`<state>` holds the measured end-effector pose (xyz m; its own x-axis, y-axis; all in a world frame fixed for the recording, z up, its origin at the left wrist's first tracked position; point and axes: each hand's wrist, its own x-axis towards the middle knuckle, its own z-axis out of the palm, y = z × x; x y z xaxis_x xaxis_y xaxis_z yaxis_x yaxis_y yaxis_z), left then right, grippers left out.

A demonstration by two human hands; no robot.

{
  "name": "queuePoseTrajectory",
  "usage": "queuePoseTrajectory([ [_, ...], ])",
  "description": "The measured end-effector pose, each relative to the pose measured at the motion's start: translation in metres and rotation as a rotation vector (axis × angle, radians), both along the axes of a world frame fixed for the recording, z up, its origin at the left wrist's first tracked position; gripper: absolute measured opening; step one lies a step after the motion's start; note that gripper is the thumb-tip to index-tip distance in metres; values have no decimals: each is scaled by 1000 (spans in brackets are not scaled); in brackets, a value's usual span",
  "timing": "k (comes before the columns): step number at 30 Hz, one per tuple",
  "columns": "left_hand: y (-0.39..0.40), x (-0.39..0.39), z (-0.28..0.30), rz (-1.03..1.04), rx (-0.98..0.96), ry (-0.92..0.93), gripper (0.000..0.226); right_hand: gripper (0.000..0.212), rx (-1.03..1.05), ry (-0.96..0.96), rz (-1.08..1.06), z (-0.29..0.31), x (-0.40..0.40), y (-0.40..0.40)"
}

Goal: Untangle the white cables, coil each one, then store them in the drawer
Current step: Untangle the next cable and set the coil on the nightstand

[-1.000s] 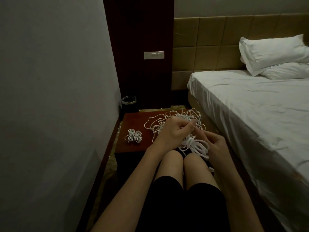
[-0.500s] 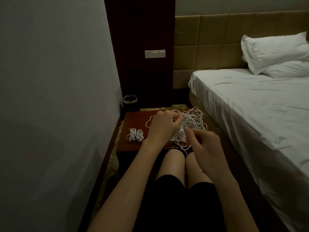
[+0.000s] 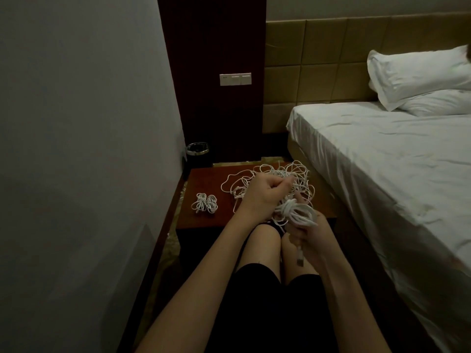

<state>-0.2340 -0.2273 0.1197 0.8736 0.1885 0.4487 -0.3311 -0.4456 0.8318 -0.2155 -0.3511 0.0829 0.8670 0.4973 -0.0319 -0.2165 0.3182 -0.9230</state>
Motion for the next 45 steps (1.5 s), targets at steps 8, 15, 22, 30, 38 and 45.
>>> queuePoseTrajectory([
  [8, 10, 9, -13, 358, -99, 63, 55, 38, -226, -330, -101, -8, -9, 25],
  [15, 6, 2, -8, 316, 223, -62, 43, 71, -301, -459, -160, -2, -18, 21],
  [22, 1, -7, -4, 13, 204, 144, 41, 64, -213, -282, -138, 12, -11, -1],
  [30, 20, -16, 11, -185, 5, 423, 7, 62, -319, -317, -32, 10, -12, 0],
  [38, 16, -17, -1, -111, -95, 359, 9, 69, -478, -557, -160, 12, -12, -1],
  [45, 11, -19, -13, 13, -309, 180, 22, 26, -514, -621, -71, 22, -11, -15],
])
